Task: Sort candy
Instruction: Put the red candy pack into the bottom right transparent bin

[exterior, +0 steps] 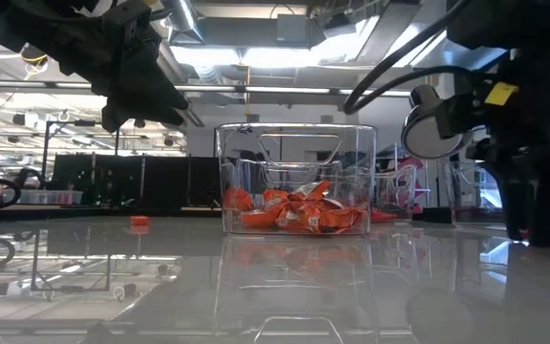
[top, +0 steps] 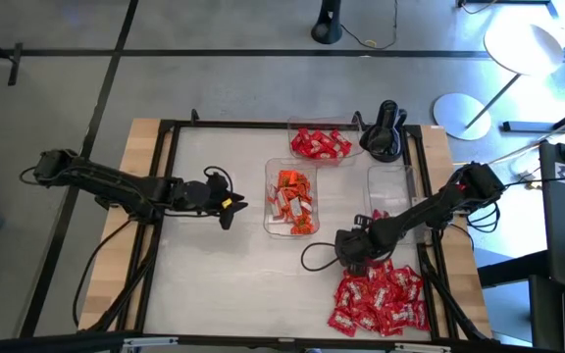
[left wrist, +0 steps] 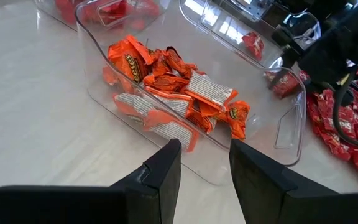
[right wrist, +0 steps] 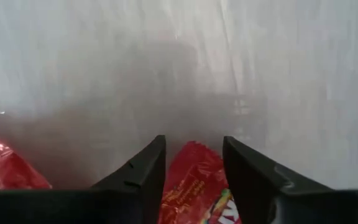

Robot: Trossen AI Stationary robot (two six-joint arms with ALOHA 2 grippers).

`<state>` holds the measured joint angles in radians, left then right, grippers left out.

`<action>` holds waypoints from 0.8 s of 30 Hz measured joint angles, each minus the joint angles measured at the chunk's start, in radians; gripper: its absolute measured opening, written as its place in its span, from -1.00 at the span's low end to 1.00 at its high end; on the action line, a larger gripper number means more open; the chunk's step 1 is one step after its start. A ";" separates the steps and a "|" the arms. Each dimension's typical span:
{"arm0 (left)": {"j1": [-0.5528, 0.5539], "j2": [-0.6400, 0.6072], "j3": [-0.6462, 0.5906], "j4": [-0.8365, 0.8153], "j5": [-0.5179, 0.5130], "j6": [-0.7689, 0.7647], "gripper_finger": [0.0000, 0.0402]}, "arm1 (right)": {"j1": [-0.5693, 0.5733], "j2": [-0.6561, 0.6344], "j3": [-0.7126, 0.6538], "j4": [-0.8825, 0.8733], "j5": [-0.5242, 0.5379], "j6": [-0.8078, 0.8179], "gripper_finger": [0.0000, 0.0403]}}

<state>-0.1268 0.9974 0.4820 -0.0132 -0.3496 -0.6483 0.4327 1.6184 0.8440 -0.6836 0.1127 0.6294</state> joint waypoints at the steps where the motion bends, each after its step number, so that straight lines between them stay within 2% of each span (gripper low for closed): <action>1: 0.000 0.000 0.000 0.000 0.000 0.000 -0.37 | 0.000 0.000 0.000 0.001 0.000 0.000 -0.30; 11: 0.000 0.000 0.000 0.001 0.000 0.000 -0.37 | 0.000 0.001 -0.002 0.025 -0.031 -0.007 -0.96; 17: 0.000 0.000 0.000 0.002 0.000 -0.002 -0.37 | 0.000 0.004 0.027 0.005 -0.026 -0.036 -0.98; 24: 0.000 0.000 0.000 0.005 0.001 -0.005 -0.37 | -0.001 -0.028 0.131 -0.041 -0.014 -0.072 -0.99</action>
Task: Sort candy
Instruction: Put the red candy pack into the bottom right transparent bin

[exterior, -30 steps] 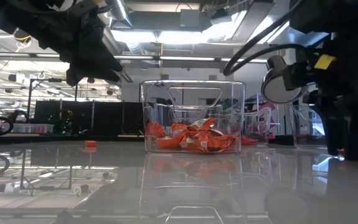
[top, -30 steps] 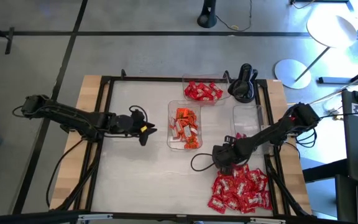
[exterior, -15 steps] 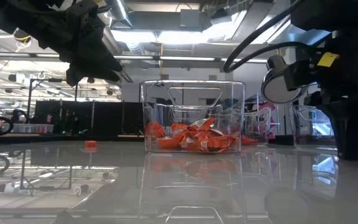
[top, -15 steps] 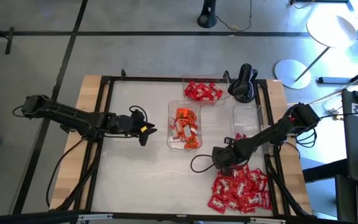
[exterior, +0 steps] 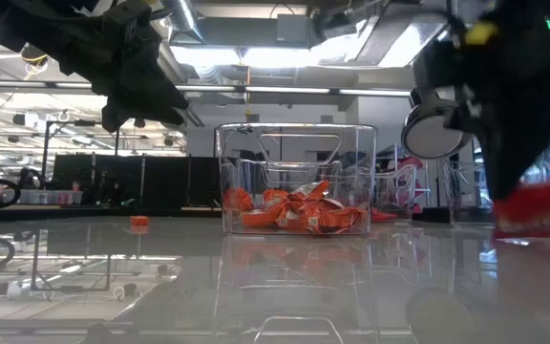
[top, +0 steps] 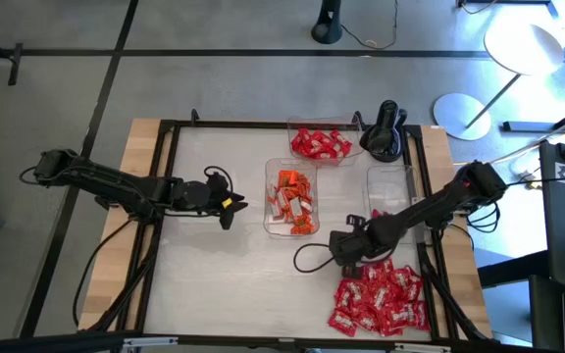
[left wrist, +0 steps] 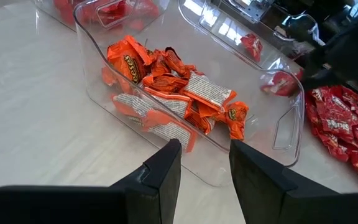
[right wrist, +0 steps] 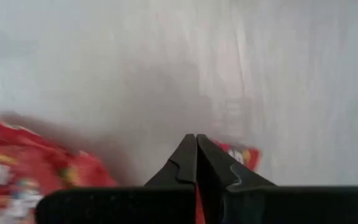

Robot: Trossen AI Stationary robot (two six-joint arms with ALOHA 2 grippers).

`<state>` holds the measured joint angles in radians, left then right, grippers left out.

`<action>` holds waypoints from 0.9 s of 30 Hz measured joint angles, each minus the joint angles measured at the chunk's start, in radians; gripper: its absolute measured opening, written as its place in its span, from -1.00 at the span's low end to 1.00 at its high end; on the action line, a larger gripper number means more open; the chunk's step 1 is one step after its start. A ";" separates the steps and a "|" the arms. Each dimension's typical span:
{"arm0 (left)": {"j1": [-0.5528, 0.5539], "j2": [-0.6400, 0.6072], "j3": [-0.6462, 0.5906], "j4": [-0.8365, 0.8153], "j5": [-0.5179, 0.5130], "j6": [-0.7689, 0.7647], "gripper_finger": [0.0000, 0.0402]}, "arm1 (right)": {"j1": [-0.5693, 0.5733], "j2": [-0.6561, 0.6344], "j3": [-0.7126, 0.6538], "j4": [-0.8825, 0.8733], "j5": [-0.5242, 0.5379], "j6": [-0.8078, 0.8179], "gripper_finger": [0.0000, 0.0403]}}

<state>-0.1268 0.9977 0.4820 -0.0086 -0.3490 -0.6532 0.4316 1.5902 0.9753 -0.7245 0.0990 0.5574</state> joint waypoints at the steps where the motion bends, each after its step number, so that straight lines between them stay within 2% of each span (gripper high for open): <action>1: 0.000 0.000 0.000 0.000 0.000 -0.001 -0.37 | 0.000 -0.007 0.018 -0.006 0.005 -0.007 -0.99; 8: 0.000 0.000 0.000 0.000 0.000 -0.002 -0.37 | 0.000 -0.085 0.143 -0.123 0.126 -0.041 -1.00; 15: 0.000 0.000 0.000 -0.001 0.000 -0.012 -0.37 | 0.000 -0.195 0.223 -0.382 0.312 -0.005 -1.00; 22: 0.000 0.000 0.000 -0.001 0.000 -0.023 -0.37 | 0.000 -0.328 0.228 -0.618 0.444 0.165 -1.00; 27: 0.000 0.000 0.000 -0.001 0.000 -0.027 -0.37 | 0.000 -0.392 0.175 -0.655 0.467 0.226 -1.00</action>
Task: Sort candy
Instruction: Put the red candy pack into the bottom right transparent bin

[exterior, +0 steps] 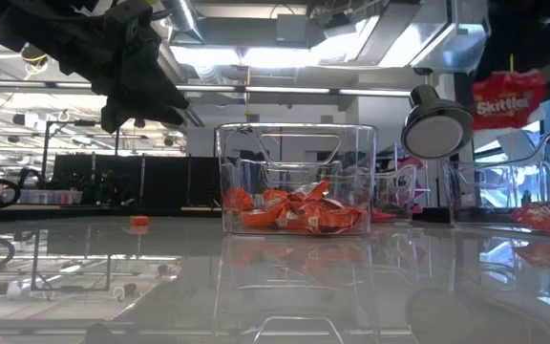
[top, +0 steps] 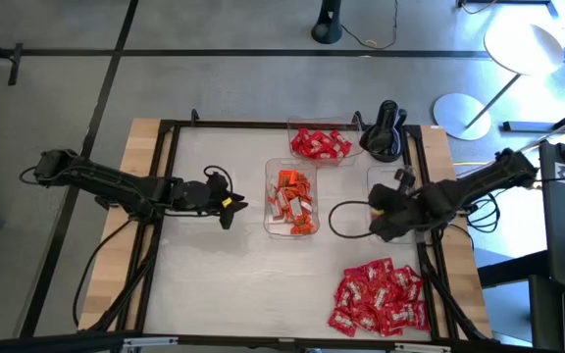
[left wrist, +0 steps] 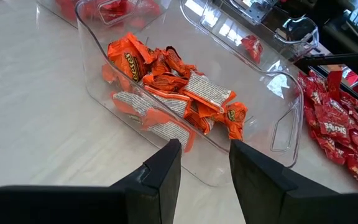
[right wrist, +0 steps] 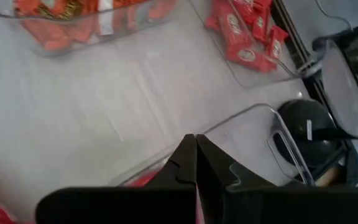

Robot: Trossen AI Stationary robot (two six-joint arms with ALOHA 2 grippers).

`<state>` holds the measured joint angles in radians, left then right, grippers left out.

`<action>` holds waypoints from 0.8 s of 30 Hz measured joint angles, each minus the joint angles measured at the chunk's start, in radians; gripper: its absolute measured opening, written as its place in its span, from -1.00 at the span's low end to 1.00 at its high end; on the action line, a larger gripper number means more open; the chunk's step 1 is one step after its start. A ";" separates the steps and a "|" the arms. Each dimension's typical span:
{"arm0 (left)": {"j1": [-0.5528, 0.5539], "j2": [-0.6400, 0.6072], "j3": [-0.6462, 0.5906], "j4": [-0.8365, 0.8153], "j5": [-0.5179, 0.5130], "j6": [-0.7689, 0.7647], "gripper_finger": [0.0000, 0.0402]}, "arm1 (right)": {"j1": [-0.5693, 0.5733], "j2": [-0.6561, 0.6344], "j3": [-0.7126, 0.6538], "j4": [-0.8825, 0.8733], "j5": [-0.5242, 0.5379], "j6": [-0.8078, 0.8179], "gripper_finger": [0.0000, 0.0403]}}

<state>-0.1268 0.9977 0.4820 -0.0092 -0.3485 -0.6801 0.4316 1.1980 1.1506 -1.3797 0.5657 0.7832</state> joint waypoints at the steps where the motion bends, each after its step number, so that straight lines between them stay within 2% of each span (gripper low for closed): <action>1: 0.000 0.000 0.000 0.000 0.000 -0.001 -0.37 | 0.000 -0.009 -0.019 -0.006 0.001 0.013 -1.00; 10: 0.000 0.000 0.000 0.000 0.000 -0.001 -0.37 | 0.000 -0.051 -0.205 -0.009 -0.036 0.173 -1.00; 17: 0.000 0.000 0.000 0.000 0.000 -0.001 -0.37 | 0.000 -0.051 -0.294 0.021 -0.070 0.217 -0.94; 20: 0.000 0.000 0.000 0.000 0.000 -0.001 -0.37 | 0.000 -0.051 -0.302 0.039 -0.092 0.216 -0.81; 24: 0.000 0.000 0.000 0.000 0.000 -0.001 -0.37 | 0.000 -0.051 -0.302 0.062 -0.147 0.215 -0.48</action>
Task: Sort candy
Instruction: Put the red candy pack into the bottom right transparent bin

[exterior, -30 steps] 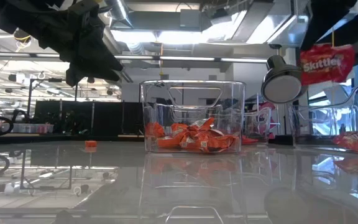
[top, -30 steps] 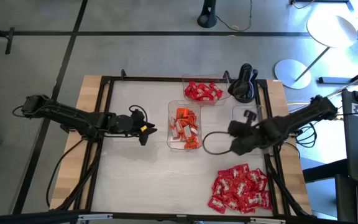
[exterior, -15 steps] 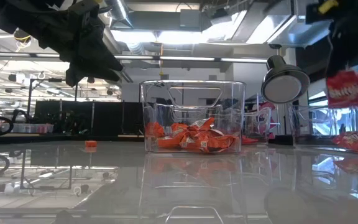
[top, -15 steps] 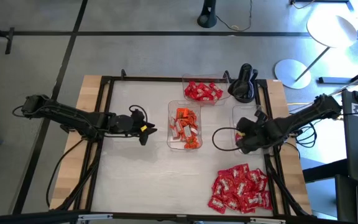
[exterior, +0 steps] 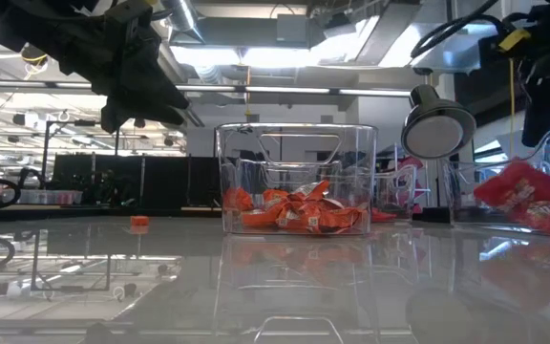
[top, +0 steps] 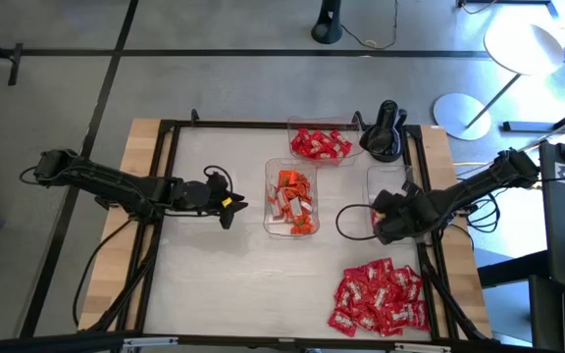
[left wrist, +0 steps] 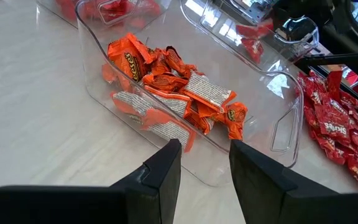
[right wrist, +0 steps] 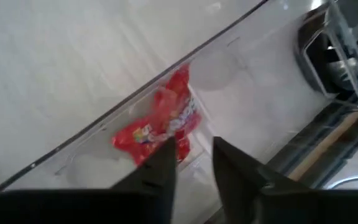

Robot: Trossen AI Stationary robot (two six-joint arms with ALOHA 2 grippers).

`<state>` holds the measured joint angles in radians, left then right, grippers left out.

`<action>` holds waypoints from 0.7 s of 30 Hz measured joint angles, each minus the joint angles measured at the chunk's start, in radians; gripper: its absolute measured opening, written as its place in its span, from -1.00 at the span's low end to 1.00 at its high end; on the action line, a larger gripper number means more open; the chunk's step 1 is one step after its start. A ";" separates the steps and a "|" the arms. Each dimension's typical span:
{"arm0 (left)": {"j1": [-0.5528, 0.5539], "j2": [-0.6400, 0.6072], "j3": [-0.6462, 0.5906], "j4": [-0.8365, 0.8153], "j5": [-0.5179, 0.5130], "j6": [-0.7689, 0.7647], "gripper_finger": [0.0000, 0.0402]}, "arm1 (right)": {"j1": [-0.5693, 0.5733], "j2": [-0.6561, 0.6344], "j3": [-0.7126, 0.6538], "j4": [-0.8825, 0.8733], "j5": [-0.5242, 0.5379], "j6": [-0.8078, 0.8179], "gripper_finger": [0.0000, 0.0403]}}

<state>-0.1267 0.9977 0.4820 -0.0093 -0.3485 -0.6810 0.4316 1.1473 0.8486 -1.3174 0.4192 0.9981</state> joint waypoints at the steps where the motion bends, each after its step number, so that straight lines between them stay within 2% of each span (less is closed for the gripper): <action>1: 0.000 0.000 0.000 0.000 0.000 0.000 -0.37 | 0.000 0.000 0.000 0.002 -0.009 0.000 -0.38; 4: 0.000 0.000 0.000 0.000 0.000 0.000 -0.37 | 0.000 0.000 0.016 -0.008 -0.051 -0.003 -0.09; 8: 0.000 0.000 0.000 0.000 0.000 0.000 -0.37 | 0.000 0.000 0.113 0.003 -0.133 -0.009 0.21; 11: 0.000 0.000 0.000 0.000 -0.001 0.000 -0.37 | 0.010 0.000 0.191 0.152 -0.155 -0.085 0.35; 16: 0.001 0.000 0.000 0.015 -0.014 0.009 -0.37 | 0.107 0.016 0.186 0.553 -0.207 -0.356 0.42; 18: 0.001 0.000 0.000 0.026 -0.014 0.018 -0.37 | 0.144 0.042 0.164 0.613 -0.236 -0.426 0.41; 21: 0.001 0.000 0.000 0.028 -0.015 0.026 -0.37 | 0.173 0.093 0.142 0.635 -0.250 -0.446 0.36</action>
<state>-0.1253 0.9974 0.4820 0.0189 -0.3632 -0.6548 0.6051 1.2404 0.9902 -0.6827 0.1689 0.5522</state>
